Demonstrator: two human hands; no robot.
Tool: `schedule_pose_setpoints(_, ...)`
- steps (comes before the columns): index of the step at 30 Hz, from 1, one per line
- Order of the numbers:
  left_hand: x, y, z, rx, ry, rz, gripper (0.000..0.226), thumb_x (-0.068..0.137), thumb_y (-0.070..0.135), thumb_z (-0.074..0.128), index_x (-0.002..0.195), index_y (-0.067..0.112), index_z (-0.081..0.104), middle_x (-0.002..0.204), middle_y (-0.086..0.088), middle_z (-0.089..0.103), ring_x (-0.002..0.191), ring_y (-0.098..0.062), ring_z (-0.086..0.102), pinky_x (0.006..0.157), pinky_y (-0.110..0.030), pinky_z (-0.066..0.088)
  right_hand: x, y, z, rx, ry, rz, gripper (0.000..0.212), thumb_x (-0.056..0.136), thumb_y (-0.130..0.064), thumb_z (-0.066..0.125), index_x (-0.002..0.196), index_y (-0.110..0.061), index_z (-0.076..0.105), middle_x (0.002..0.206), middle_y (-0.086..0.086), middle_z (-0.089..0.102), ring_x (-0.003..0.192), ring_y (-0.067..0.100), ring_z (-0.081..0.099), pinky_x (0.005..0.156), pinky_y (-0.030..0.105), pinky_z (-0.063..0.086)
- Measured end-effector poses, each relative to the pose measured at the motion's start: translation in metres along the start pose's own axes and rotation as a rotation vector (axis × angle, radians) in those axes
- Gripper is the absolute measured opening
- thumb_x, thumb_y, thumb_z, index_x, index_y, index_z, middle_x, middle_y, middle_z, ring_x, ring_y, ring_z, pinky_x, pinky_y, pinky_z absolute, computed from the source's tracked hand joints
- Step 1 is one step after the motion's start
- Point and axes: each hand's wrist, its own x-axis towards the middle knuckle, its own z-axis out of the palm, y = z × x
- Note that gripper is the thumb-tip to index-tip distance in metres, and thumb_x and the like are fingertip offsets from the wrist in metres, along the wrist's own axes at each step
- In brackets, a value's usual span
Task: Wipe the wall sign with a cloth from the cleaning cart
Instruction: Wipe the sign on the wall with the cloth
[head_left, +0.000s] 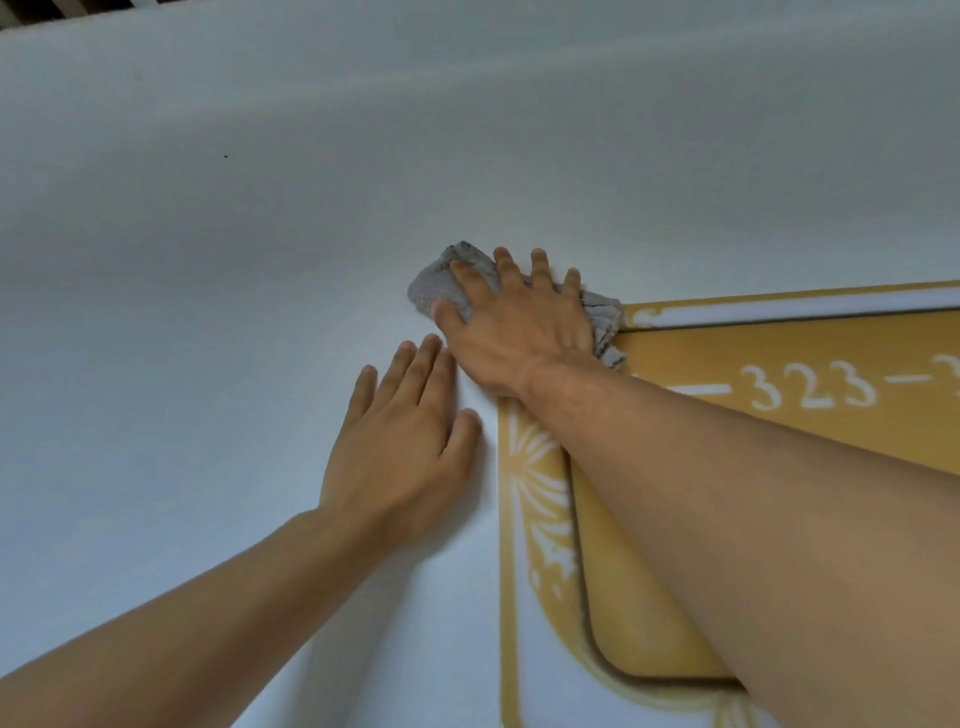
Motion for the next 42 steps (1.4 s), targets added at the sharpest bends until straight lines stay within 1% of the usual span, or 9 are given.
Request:
schedule_pose_setpoints(4,0.005,-0.003,0.002,-0.012,0.016,0.013,0.072,0.091,0.052,0.011,0.158,0.026,0.002,0.166,0.010,-0.001,0.151,-0.003,-0.008,0.124,-0.034,-0.005,0.007,0.001,-0.002,-0.009,0.003,0.008,0.064,0.098,-0.062,0.012,0.159,-0.040,0.009,0.169,0.003,0.008,0.153,0.036,0.003,0.120,0.060,0.002)
schedule_pose_setpoints(8,0.003,-0.004,0.002,0.007,0.021,-0.002,0.070,0.093,0.050,0.014,0.158,0.026,0.007,0.166,0.009,0.003,0.151,-0.006,-0.004,0.124,-0.035,-0.002,-0.003,0.002,-0.002,-0.060,0.020,-0.002,0.062,0.100,-0.057,0.012,0.159,-0.039,0.008,0.168,0.005,0.010,0.153,0.036,0.004,0.120,0.059,-0.003)
schedule_pose_setpoints(17,-0.011,-0.001,0.005,0.061,0.022,-0.073,0.067,0.092,0.055,0.007,0.157,0.035,0.005,0.166,0.010,0.002,0.152,-0.009,-0.004,0.124,-0.040,-0.002,-0.036,0.016,-0.007,-0.070,-0.002,-0.017,0.061,0.100,-0.057,0.013,0.158,-0.041,0.007,0.169,0.005,0.008,0.153,0.037,0.004,0.120,0.060,-0.004)
schedule_pose_setpoints(27,-0.026,0.003,0.007,0.065,0.024,-0.180,0.064,0.092,0.055,0.009,0.155,0.041,0.006,0.166,0.009,0.003,0.153,-0.012,-0.002,0.124,-0.044,0.000,-0.078,0.025,-0.007,-0.036,0.022,-0.017,0.060,0.100,-0.056,0.015,0.158,-0.040,0.011,0.168,0.006,0.012,0.152,0.038,0.011,0.120,0.058,-0.001)
schedule_pose_setpoints(35,-0.055,0.017,0.005,0.058,0.033,-0.271,0.064,0.093,0.051,0.010,0.155,0.039,0.006,0.167,0.007,0.003,0.153,-0.015,-0.002,0.123,-0.045,-0.001,-0.122,0.031,-0.008,-0.019,0.040,-0.039,0.061,0.099,-0.056,0.017,0.158,-0.039,0.014,0.166,0.008,0.019,0.149,0.037,0.017,0.119,0.058,0.001)
schedule_pose_setpoints(42,-0.082,0.025,0.006,0.052,0.052,-0.327,0.064,0.093,0.050,0.011,0.155,0.037,0.007,0.167,0.005,0.004,0.153,-0.016,-0.001,0.123,-0.046,0.000,-0.172,0.032,-0.011,0.013,0.042,-0.063,0.061,0.100,-0.056,0.018,0.158,-0.038,0.015,0.166,0.009,0.021,0.150,0.038,0.016,0.120,0.058,0.001)
